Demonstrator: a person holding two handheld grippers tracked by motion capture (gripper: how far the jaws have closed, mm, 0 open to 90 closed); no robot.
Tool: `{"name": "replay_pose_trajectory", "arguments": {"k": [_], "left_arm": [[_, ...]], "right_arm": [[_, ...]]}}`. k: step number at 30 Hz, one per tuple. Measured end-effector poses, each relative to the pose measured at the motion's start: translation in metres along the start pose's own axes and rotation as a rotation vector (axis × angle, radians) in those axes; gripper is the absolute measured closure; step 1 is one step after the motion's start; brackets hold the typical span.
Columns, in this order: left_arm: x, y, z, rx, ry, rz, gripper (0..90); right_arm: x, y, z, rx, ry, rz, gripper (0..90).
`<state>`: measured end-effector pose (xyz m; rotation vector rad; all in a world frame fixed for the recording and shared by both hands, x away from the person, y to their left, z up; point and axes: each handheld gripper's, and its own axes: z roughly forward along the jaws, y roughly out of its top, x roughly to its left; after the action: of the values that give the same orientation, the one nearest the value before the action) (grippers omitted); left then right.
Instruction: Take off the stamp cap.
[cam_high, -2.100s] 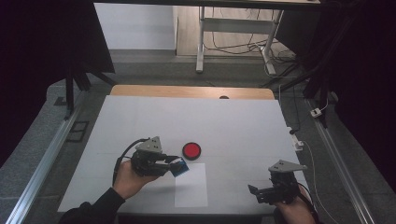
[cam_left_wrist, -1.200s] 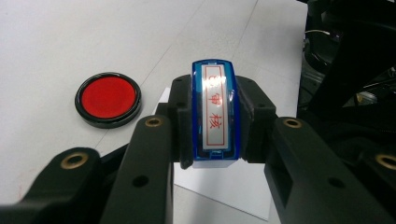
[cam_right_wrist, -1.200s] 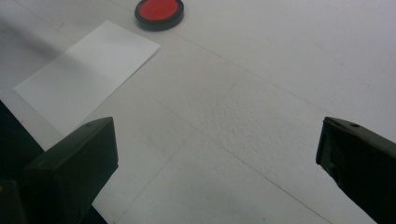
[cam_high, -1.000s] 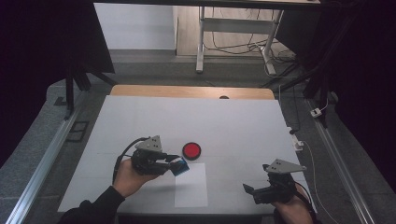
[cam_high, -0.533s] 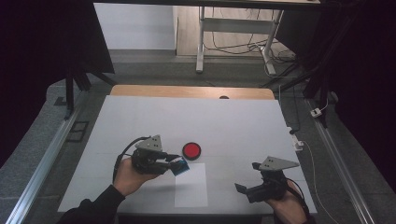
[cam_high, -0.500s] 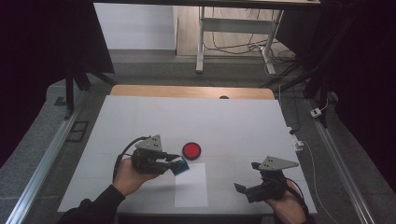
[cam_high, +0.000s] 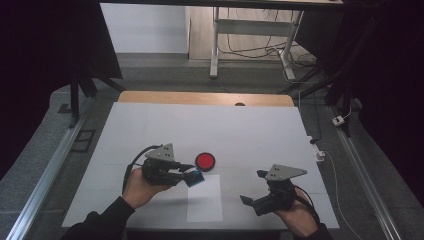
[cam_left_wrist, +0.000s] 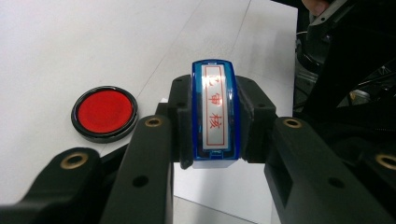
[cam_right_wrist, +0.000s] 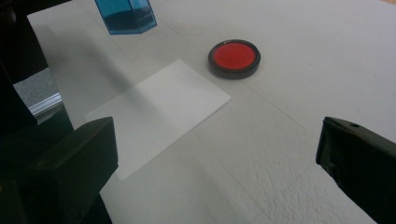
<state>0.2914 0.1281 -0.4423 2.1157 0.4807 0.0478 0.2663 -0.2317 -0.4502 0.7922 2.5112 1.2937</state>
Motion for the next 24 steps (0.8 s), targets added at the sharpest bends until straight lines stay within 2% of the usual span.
{"name": "replay_pose_trajectory", "arguments": {"k": [6,14,24], "left_arm": [[0.0,0.001,0.001,0.002,-0.007,0.011,70.4],[0.0,0.003,0.002,-0.003,-0.016,0.016,70.4],[0.0,0.003,0.002,-0.011,-0.024,0.023,70.4]], "right_arm": [[0.003,0.006,0.01,0.027,0.035,-0.017,0.0],[0.007,0.011,0.026,0.029,0.036,-0.023,0.0],[0.004,0.023,0.046,0.041,0.09,-0.029,0.0]]}}
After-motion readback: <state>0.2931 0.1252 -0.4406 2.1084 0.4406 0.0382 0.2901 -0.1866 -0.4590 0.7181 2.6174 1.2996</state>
